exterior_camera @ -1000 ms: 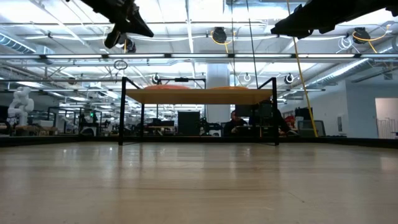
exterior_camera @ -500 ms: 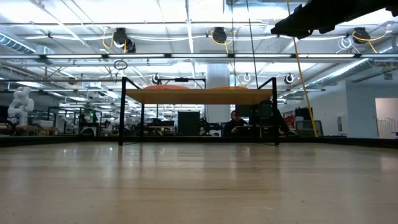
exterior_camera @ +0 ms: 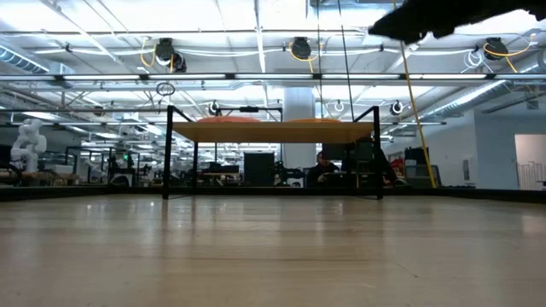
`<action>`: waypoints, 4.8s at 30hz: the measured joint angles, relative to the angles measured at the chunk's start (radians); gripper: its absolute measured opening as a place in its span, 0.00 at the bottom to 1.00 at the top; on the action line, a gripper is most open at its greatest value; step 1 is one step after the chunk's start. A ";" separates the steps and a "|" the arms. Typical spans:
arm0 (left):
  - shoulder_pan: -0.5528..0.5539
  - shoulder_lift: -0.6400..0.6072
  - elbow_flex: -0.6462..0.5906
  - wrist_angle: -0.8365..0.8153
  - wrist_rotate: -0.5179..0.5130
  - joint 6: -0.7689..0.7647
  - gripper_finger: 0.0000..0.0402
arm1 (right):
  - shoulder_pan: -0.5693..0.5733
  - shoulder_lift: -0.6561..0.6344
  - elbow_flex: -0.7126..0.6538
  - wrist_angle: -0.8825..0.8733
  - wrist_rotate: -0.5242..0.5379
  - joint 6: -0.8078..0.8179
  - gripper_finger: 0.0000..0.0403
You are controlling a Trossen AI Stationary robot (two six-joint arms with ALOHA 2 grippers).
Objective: Place and stack plates onto a shelf
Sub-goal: Return To Home Position
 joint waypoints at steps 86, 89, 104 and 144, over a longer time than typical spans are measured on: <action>-0.050 -0.435 -1.011 0.683 -0.002 -0.210 0.04 | -0.001 -0.873 -0.532 -0.046 -0.027 -0.065 0.39; -0.050 -0.435 -1.011 0.683 -0.002 -0.210 0.04 | -0.001 -0.873 -0.532 -0.046 -0.027 -0.066 0.39; -0.050 -0.435 -1.011 0.683 -0.002 -0.210 0.04 | -0.001 -0.873 -0.533 -0.046 -0.027 -0.066 0.39; -0.050 -0.435 -1.010 0.683 -0.002 -0.211 0.04 | -0.001 -0.872 -0.533 -0.046 -0.027 -0.065 0.39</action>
